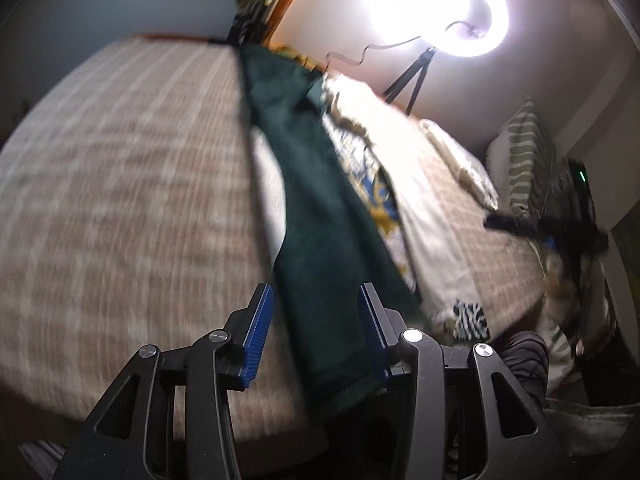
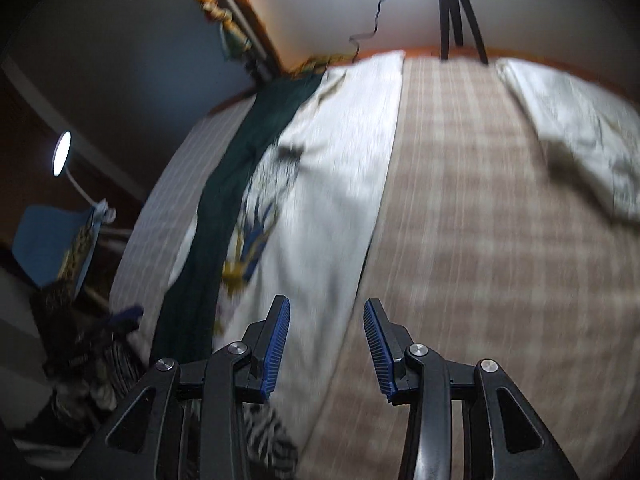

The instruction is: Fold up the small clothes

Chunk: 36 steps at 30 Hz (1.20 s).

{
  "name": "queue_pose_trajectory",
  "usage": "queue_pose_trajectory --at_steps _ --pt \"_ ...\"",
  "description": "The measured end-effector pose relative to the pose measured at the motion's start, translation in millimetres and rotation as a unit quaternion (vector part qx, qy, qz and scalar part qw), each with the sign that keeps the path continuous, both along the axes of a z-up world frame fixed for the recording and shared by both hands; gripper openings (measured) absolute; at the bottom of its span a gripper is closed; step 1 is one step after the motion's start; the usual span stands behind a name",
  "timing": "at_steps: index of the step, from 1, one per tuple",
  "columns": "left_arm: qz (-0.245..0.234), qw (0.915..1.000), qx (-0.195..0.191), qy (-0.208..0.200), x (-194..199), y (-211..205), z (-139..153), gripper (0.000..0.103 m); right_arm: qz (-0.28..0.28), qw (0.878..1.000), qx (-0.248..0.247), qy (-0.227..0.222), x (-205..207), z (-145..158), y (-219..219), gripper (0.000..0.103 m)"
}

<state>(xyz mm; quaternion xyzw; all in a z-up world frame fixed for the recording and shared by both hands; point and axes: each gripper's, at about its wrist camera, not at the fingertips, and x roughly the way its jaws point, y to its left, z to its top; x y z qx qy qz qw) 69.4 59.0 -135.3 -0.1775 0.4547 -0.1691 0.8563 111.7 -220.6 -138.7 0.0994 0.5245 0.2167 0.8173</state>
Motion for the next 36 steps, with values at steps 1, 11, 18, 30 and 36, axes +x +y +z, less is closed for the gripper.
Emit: queue_pose_trajectory --at_steps 1,11,18,30,36 --pt "0.001 0.9999 -0.004 0.012 -2 0 -5 0.042 0.004 1.0 0.0 0.009 -10 -8 3 0.042" --pt "-0.006 0.9973 -0.048 0.056 -21 -1 -23 0.042 0.025 0.998 0.024 0.046 -68 -51 15 0.042" --pt "-0.019 0.994 -0.084 0.067 -28 -4 -25 0.04 0.037 0.996 0.074 0.044 -88 -58 19 0.038" --pt "-0.019 0.9909 -0.123 0.052 -27 1 -19 0.004 0.029 0.984 0.16 0.066 -82 -66 21 0.002" --pt "-0.021 0.9886 -0.143 0.042 -18 6 -8 0.003 0.008 0.977 0.206 0.053 -76 -53 9 0.001"
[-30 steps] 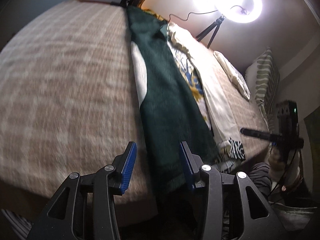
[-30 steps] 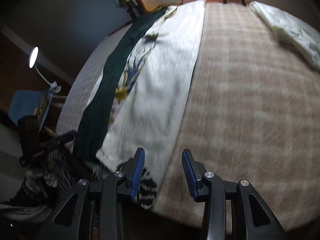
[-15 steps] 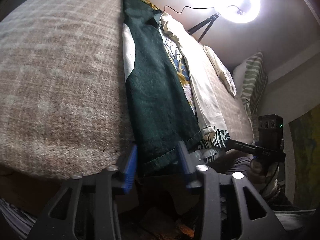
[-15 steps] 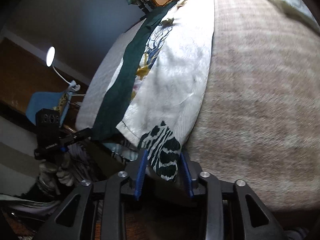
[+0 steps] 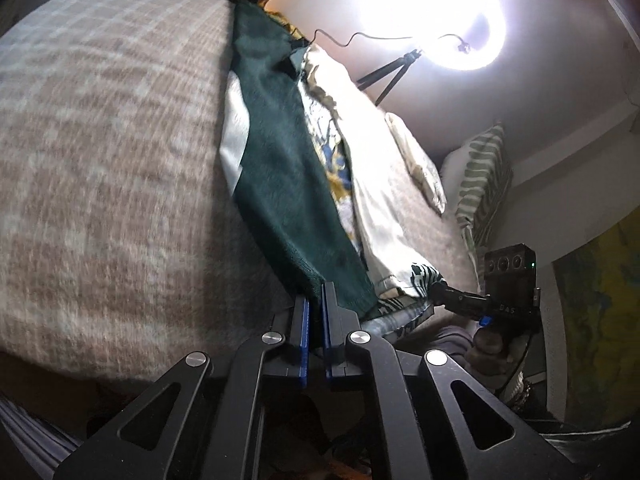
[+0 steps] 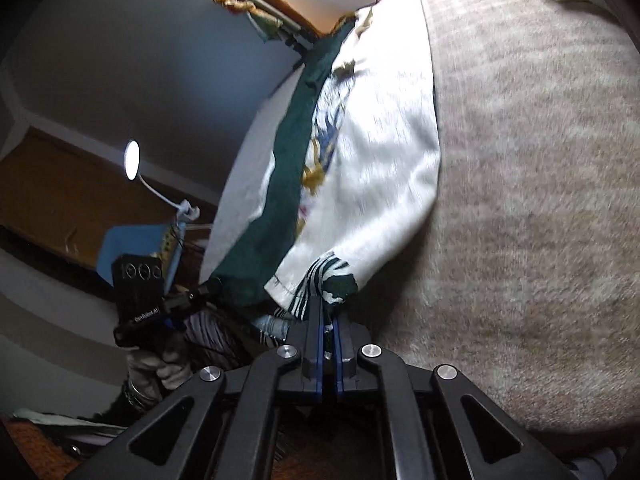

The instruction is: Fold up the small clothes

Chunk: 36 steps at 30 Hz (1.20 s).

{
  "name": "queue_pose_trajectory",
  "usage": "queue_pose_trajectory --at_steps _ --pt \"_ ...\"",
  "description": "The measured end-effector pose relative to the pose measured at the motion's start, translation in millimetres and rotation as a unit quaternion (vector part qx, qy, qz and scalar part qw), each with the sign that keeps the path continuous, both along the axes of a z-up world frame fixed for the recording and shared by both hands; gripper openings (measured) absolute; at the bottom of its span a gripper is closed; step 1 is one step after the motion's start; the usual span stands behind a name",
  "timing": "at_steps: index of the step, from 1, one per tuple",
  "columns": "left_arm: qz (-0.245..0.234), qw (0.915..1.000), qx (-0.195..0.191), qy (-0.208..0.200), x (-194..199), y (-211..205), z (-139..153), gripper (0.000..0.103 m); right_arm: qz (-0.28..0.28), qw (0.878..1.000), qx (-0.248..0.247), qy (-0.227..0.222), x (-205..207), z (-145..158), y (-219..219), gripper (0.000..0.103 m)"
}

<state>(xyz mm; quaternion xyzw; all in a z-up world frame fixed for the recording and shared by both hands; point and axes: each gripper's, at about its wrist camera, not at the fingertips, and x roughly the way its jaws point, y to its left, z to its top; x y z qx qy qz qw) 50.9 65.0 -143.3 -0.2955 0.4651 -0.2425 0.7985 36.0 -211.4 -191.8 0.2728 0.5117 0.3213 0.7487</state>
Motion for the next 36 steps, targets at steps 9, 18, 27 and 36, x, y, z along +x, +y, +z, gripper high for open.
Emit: queue_pose_trajectory --at_steps 9,18,27,36 --pt "0.006 0.9992 -0.001 -0.038 20 0 24 0.003 -0.01 0.999 0.004 -0.031 20 28 -2 0.001" --pt "0.017 0.9969 0.004 -0.077 49 0 43 0.003 -0.022 0.998 -0.017 -0.062 49 51 0 0.001" --pt "0.034 0.9953 0.015 -0.089 83 2 44 0.003 -0.027 0.996 -0.041 -0.074 81 60 5 0.001" --pt "0.057 0.9928 0.046 -0.095 123 3 35 0.003 -0.035 0.994 -0.079 -0.074 135 55 12 0.001"
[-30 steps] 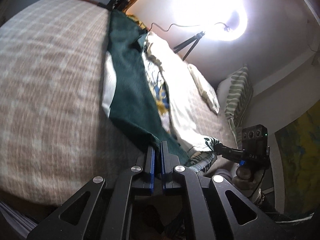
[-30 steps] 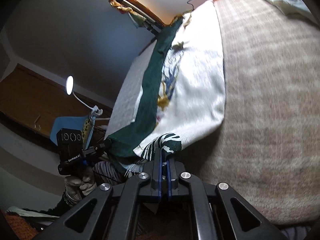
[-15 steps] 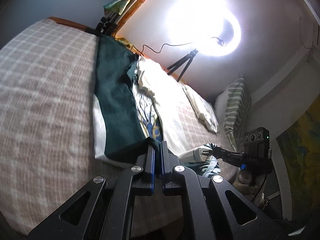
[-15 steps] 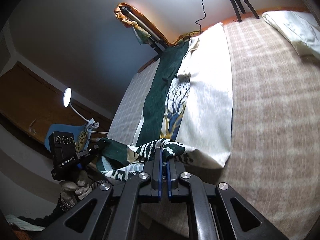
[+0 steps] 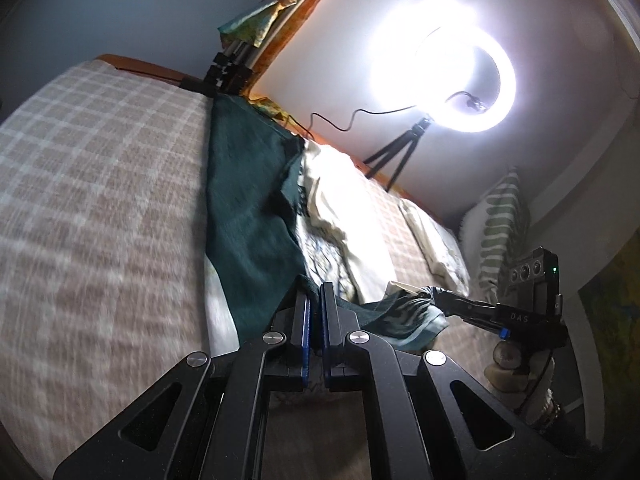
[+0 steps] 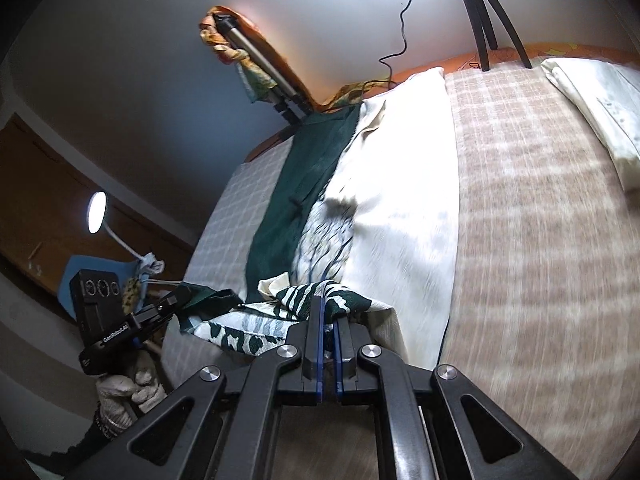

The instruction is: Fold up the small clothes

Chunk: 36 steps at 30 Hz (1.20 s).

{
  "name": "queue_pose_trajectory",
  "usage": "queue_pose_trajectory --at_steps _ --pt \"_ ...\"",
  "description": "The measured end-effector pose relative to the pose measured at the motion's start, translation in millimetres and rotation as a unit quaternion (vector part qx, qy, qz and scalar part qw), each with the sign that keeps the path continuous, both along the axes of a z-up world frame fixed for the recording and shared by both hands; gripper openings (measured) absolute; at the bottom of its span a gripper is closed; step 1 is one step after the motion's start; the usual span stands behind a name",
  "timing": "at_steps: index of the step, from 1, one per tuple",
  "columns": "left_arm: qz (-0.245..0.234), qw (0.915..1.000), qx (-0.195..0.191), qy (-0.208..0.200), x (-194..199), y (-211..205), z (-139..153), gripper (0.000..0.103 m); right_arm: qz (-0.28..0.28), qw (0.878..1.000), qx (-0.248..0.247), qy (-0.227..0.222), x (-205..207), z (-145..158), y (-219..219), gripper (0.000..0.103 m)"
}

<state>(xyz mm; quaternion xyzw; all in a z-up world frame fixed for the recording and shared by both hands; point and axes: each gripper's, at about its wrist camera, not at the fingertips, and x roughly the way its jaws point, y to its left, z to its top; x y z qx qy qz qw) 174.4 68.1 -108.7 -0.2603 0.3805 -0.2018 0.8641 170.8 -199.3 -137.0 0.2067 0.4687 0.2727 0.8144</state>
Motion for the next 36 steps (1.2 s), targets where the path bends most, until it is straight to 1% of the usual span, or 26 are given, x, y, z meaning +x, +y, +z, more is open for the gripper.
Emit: queue_pose_trajectory --at_steps 6,13,15,16,17,18,19,20,21,24,26,30,33,36 --pt "0.013 0.9997 0.011 0.017 23 1 -17 0.003 -0.011 1.0 -0.016 0.02 27 -17 2 0.002" --pt "0.026 0.9988 0.017 0.038 36 5 -34 0.003 -0.016 0.998 -0.038 0.04 48 -37 5 0.001" --pt "0.026 0.9987 0.009 0.043 39 6 -36 0.004 -0.016 0.998 -0.04 0.047 52 -40 5 0.007" --pt "0.026 0.9986 0.003 0.046 41 7 -35 0.007 -0.015 0.998 -0.042 0.051 53 -41 4 0.008" --pt "0.03 0.9985 0.004 0.046 41 8 -33 0.009 -0.012 0.998 -0.046 0.05 52 -39 4 0.017" --pt "0.033 0.9986 0.005 0.041 40 9 -29 0.011 -0.012 0.998 -0.053 0.043 50 -35 4 0.028" --pt "0.033 0.9988 0.005 0.035 39 9 -26 0.019 -0.011 0.998 -0.063 0.029 46 -29 4 0.032" --pt "0.035 0.999 0.004 0.026 37 10 -22 0.031 -0.009 0.997 -0.07 0.019 43 -24 4 0.035" --pt "0.038 0.9991 0.005 0.019 35 12 -19 0.034 -0.007 0.997 -0.076 0.01 39 -19 5 0.035" --pt "0.038 0.9992 -0.01 0.001 28 18 -12 0.035 0.002 0.996 -0.092 -0.019 22 -6 5 0.033" --pt "0.034 0.9994 -0.002 0.001 23 19 -12 0.035 0.014 0.994 -0.104 -0.031 12 -3 11 0.031" --pt "0.022 0.9994 0.017 0.021 18 18 -19 0.035 0.021 0.986 -0.159 -0.046 1 -7 22 0.031" --pt "0.026 0.999 0.026 0.024 17 22 -18 0.035 0.022 0.984 -0.17 -0.044 3 -11 22 0.031" --pt "0.038 0.9985 0.037 0.011 21 28 -3 0.035 0.019 0.984 -0.171 -0.047 9 -8 21 0.032"
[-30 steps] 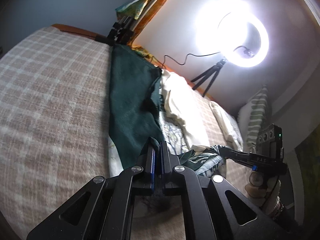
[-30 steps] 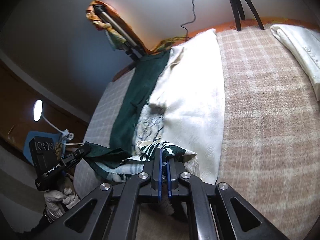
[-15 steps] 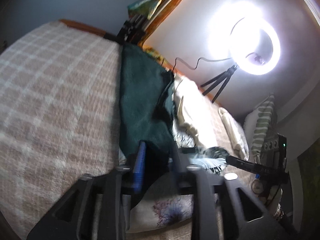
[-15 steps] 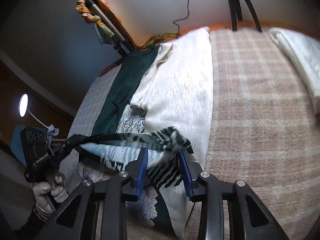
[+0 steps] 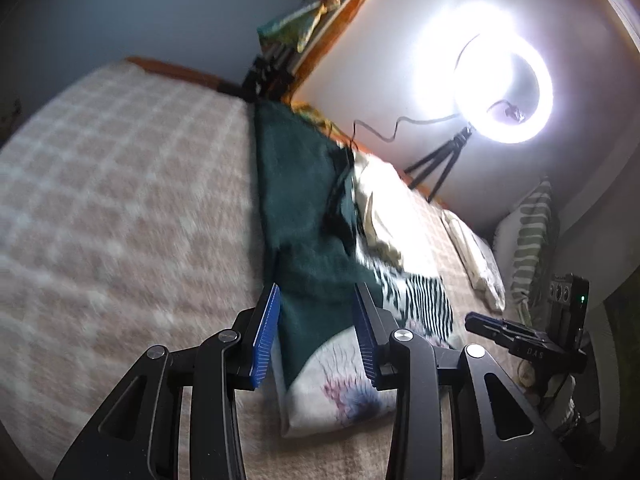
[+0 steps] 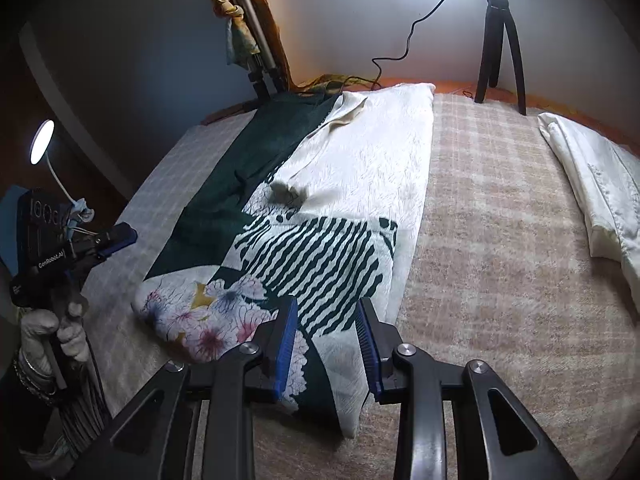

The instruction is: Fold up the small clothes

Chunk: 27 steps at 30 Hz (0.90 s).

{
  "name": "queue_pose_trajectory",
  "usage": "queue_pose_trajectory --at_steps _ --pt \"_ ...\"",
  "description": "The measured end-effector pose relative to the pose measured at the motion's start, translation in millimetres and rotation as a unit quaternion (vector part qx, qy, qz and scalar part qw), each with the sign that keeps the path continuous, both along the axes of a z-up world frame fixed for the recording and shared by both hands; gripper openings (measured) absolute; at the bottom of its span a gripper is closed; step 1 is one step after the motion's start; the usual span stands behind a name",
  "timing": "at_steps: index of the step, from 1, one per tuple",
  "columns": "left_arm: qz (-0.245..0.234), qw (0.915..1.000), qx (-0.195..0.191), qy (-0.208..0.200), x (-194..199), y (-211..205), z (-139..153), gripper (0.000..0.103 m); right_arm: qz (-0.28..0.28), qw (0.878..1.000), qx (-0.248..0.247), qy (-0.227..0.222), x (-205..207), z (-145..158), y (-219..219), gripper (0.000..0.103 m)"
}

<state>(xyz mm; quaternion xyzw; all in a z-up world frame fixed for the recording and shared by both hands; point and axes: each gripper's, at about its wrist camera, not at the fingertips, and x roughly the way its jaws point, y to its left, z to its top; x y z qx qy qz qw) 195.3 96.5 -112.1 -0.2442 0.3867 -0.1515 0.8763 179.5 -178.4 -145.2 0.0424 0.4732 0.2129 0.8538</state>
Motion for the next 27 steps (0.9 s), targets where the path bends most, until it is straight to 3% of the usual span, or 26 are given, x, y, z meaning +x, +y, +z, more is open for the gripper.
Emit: queue_pose_trajectory --at_steps 4,7,12,18,27 --pt "-0.006 0.9994 0.03 -0.016 21 5 29 0.035 0.001 1.0 -0.011 -0.024 10 17 -1 0.033" --pt "-0.012 0.9989 0.037 -0.028 44 12 50 0.049 0.001 0.999 -0.017 -0.045 24 30 -3 0.039" --pt "-0.021 0.9973 0.064 -0.03 92 20 67 0.049 -0.013 0.999 -0.01 -0.043 66 39 -16 0.041" --pt "-0.031 0.9972 0.068 -0.002 145 24 55 0.051 -0.041 0.999 0.008 -0.023 127 33 -33 0.043" --pt "-0.045 0.9979 0.02 0.043 216 26 4 0.055 -0.061 0.997 0.048 0.005 209 3 -43 0.043"
